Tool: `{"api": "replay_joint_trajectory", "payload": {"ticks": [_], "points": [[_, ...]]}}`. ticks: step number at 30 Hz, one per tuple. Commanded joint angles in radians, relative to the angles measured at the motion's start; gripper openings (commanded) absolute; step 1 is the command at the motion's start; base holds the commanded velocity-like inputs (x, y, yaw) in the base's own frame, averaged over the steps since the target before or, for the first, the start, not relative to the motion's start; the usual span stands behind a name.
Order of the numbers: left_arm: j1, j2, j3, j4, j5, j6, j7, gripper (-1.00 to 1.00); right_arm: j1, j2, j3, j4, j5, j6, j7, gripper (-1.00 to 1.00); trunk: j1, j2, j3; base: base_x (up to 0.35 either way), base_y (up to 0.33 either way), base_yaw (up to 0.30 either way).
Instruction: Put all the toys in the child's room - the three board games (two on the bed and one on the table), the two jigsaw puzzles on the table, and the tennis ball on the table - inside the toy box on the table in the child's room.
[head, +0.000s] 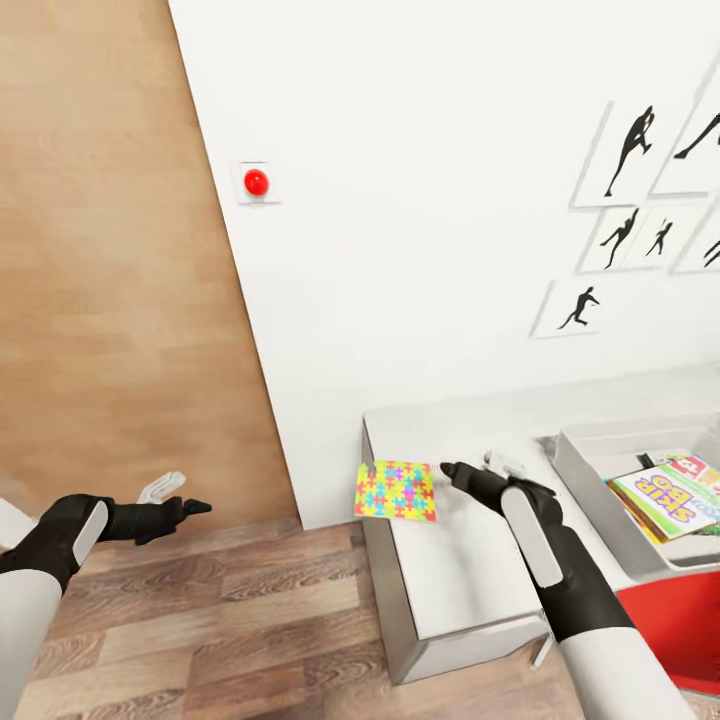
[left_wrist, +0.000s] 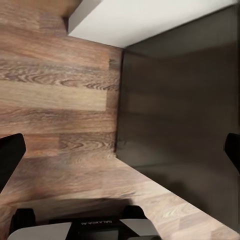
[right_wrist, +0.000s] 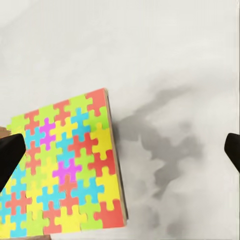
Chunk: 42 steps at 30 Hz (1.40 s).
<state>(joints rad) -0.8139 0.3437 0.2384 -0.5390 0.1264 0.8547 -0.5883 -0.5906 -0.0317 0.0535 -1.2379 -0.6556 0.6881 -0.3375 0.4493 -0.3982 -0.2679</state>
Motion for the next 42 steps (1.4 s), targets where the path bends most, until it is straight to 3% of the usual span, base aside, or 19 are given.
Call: {"api": "replay_joint_trajectory", "payload": {"ticks": [1,5,13,19,22,24,25,26,28,29,31,32,35,42], "points": [[-0.001,0.0,0.002,0.0,0.006,0.007,0.001,1.0,0.007,-0.006,0.002,-0.026,-0.012,0.004,-0.01,1.0,0.001,-0.002,0.0,0.0,0.0,-0.153],[-0.001,0.0,0.002,0.0,0.006,0.007,0.0,1.0,0.048,-0.026,0.003,-0.143,-0.019,0.028,-0.009,1.0,0.001,-0.002,0.006,0.0,0.0,-0.153],[-0.001,0.0,0.002,0.0,0.007,0.007,-0.007,1.0,0.146,-0.035,0.002,-0.313,-0.028,0.071,0.002,1.0,0.001,-0.002,0.017,0.0,0.0,-0.152],[-0.001,0.0,0.002,0.0,0.007,0.007,-0.013,1.0,0.213,-0.035,-0.001,-0.347,-0.044,0.074,0.072,1.0,0.001,-0.002,0.026,0.0,0.0,-0.147],[-0.001,0.0,0.003,0.0,0.007,0.008,-0.016,1.0,0.24,-0.036,-0.006,-0.354,-0.053,0.072,0.187,1.0,0.001,-0.002,0.031,0.0,0.0,-0.143],[-0.001,0.001,0.004,-0.001,0.008,0.009,-0.018,1.0,0.265,-0.034,-0.029,-0.357,-0.057,0.071,0.372,1.0,0.001,-0.002,0.034,0.0,0.0,-0.14],[-0.001,0.001,0.005,-0.001,0.008,0.009,-0.018,1.0,0.272,-0.033,-0.036,-0.357,-0.058,0.07,0.421,1.0,0.001,-0.002,0.035,0.0,0.0,-0.136],[-0.001,0.001,0.006,-0.001,0.008,0.009,-0.019,1.0,0.29,-0.031,-0.05,-0.358,-0.059,0.069,0.526,1.0,0.001,-0.002,0.037,0.0,0.0,-0.128],[-0.001,0.002,0.006,-0.001,0.008,0.009,-0.02,1.0,0.315,-0.03,-0.064,-0.358,-0.06,0.069,0.638,1.0,0.001,-0.002,0.04,0.0,0.0,-0.119],[-0.001,0.003,0.007,0.0,0.008,0.01,-0.024,1.0,0.343,-0.028,-0.08,-0.359,-0.06,0.068,0.752,1.0,0.001,-0.002,0.041,0.0,0.0,-0.098],[-0.001,0.005,0.008,0.0,0.009,0.01,-0.035,1.0,0.373,-0.026,-0.096,-0.359,-0.06,0.066,0.865,1.0,0.001,-0.002,0.044,0.0,0.0,-0.089],[-0.001,0.006,0.008,0.0,0.009,0.01,-0.054,1.0,0.399,-0.024,-0.112,-0.359,-0.06,0.062,0.97,1.0,0.001,-0.002,0.046,0.0,0.0,-0.074],[-0.001,0.007,0.008,0.0,0.008,0.011,-0.111,1.0,0.431,-0.02,-0.131,-0.359,-0.059,0.058,1.122,1.0,0.001,-0.002,0.05,0.0,0.0,-0.049],[-0.001,0.009,0.007,0.0,0.007,0.012,-0.191,1.0,0.45,-0.018,-0.138,-0.36,-0.059,0.056,1.217,1.0,0.001,-0.002,0.062,0.0,0.0,-0.014]]}}
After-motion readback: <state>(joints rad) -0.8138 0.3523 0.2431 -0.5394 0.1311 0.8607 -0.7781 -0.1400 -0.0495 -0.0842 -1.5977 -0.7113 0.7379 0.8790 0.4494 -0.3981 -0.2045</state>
